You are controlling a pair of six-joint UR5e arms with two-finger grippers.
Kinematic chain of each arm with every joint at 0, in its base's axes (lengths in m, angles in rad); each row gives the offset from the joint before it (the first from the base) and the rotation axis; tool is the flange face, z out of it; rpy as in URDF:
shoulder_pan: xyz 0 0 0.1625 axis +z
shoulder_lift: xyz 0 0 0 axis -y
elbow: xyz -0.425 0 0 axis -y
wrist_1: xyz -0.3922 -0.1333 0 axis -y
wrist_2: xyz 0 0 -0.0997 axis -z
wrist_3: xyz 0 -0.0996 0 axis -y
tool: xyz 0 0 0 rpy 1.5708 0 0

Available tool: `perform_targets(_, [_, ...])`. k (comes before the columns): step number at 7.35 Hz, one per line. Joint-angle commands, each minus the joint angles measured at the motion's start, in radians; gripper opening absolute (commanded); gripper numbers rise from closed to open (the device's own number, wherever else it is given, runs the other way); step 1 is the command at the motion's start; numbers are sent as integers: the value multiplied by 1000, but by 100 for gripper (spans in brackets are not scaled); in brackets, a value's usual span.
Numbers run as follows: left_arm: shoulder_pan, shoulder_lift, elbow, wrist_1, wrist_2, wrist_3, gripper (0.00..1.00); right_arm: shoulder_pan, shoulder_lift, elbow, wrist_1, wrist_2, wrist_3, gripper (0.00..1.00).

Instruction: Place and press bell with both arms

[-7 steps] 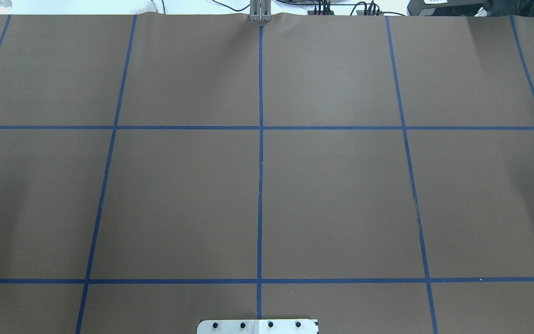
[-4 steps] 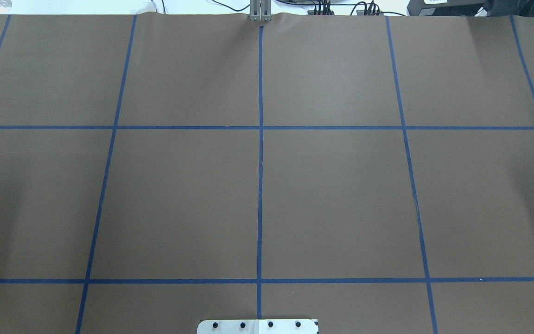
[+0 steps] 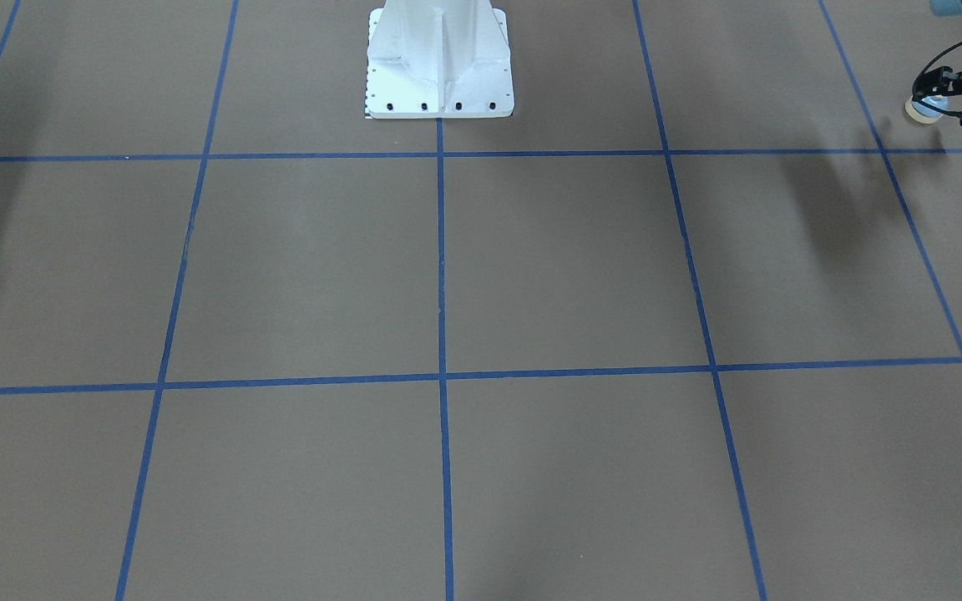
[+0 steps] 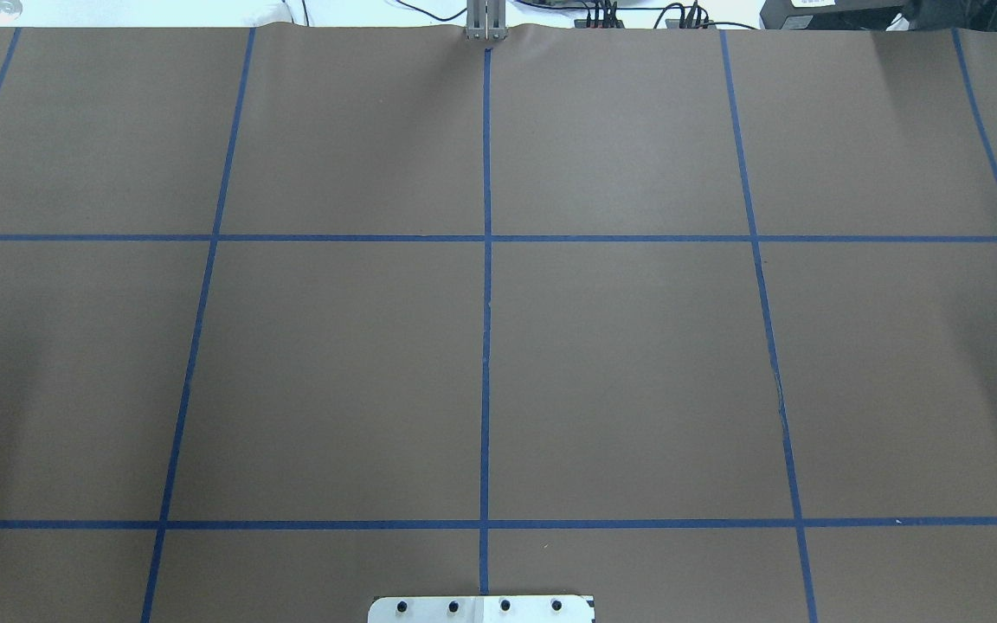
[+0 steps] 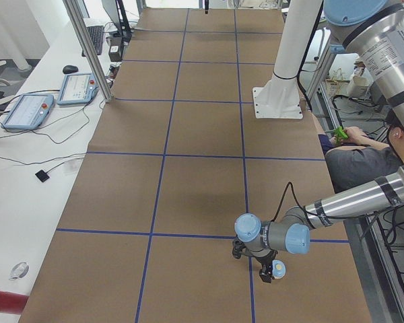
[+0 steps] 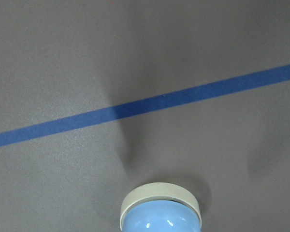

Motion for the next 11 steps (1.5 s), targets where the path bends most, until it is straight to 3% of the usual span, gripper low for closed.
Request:
perform_targets(1, [40,-20,24,0,0,-3,100,-2,-2,0,-2,0,0,100])
perform_targets(11, [83,-48,85,0,0,-23,100,-4,-11,7,0,0,-20,100])
